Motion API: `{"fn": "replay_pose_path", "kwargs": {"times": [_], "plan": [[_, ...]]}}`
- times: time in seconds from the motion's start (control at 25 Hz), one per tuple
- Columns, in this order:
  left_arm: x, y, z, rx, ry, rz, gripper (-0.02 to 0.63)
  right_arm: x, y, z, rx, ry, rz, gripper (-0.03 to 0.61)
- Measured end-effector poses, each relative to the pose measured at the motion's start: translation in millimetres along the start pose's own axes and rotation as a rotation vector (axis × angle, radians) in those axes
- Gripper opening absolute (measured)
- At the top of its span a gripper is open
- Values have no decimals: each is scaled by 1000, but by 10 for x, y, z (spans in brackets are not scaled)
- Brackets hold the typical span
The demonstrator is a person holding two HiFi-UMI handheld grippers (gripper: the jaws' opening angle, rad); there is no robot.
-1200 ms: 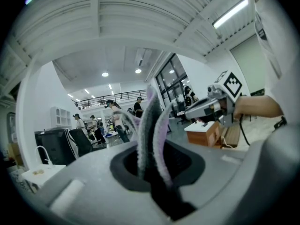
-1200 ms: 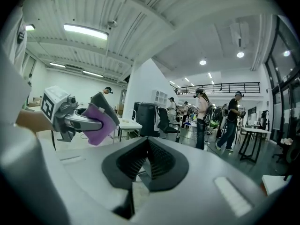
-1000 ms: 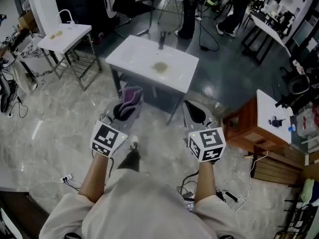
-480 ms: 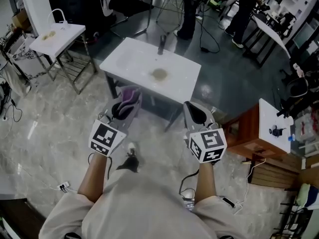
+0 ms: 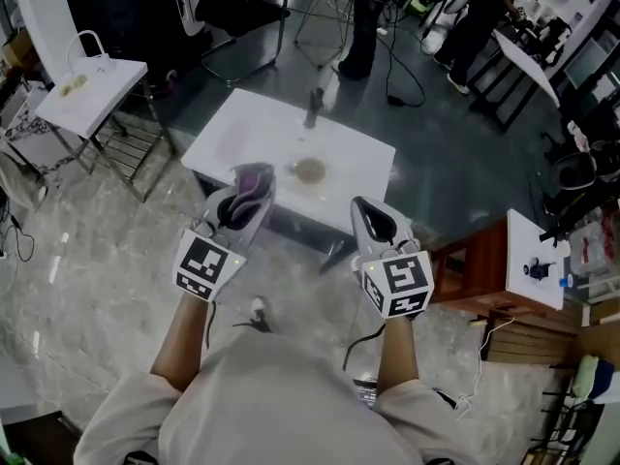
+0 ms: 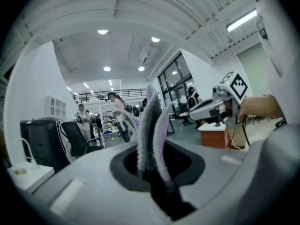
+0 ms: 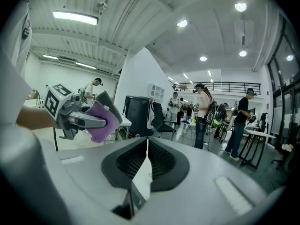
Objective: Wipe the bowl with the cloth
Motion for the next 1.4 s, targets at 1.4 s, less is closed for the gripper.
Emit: {"fn": "replay_pose_path", "kwargs": {"times": [1.4], "plan": [[1642, 1996, -1282, -182, 181, 5, 67, 3306, -875, -933, 51, 401, 119, 40]]}}
Point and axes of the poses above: the fingertips, and each gripper's own axes: x forward along the fingers, y to its left, z out of its top, the point moved 5 cm from there along -x, backward along the fingers, and after that the axes turned 3 degrees about y, right-handed, at the moved point
